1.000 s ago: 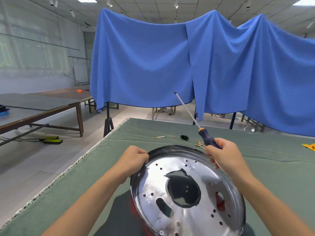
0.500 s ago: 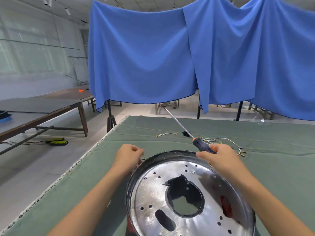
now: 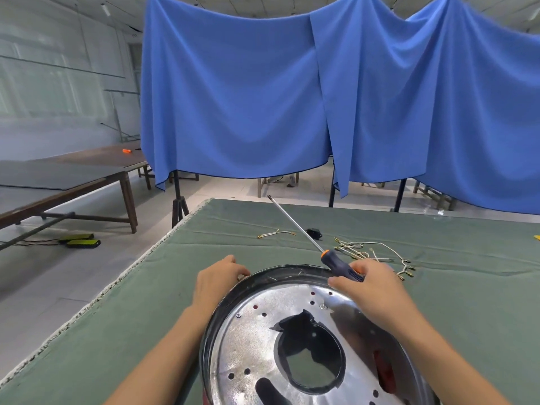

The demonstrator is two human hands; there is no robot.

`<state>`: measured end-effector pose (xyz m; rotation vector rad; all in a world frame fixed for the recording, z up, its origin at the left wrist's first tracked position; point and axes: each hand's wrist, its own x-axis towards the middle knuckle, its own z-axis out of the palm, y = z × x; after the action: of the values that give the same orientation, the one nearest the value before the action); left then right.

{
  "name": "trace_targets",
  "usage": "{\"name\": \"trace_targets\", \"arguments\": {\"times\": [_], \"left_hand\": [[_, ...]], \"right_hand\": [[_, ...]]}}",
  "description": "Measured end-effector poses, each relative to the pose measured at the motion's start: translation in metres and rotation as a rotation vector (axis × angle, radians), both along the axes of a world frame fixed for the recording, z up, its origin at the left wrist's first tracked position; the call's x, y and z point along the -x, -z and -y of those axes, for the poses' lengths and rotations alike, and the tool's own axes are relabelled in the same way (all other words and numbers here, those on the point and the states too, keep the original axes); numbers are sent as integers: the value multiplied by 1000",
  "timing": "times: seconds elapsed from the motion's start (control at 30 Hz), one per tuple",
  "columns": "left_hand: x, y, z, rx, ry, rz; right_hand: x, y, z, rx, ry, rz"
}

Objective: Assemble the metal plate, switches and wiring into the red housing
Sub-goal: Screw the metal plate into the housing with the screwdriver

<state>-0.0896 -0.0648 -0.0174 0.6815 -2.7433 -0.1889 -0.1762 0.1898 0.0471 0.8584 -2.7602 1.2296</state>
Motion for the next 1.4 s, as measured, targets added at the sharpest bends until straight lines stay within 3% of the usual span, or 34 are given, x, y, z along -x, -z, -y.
{"name": "trace_targets", "arguments": {"times": [0.23, 0.4, 0.47, 0.57, 0.7, 0.87, 1.23, 1.4], "left_hand": [[0, 2, -6, 101, 57, -66], [-2, 0, -6, 85, -66, 4], [-5, -5, -7, -67, -130, -57], [-15, -21, -7, -338, -130, -373], [-26, -58, -18, -950, -128, -814], [-36, -88, -39, -1411, -81, -1034], [-35, -78, -55, -1661, -24, -1071], [-38, -82, -55, -1667, -58, -1053]], "right_hand": [[0, -1, 0, -26, -3, -11], [0, 0, -1, -27, -3, -19], [0, 1, 0, -23, -3, -26], [0, 1, 0, -28, 3, -47], [0, 3, 0, -36, 13, -63], [0, 2, 1, -62, 31, -85], [-6, -1, -2, 52, 5, -184], [-10, -3, -3, 102, -51, -207]]}}
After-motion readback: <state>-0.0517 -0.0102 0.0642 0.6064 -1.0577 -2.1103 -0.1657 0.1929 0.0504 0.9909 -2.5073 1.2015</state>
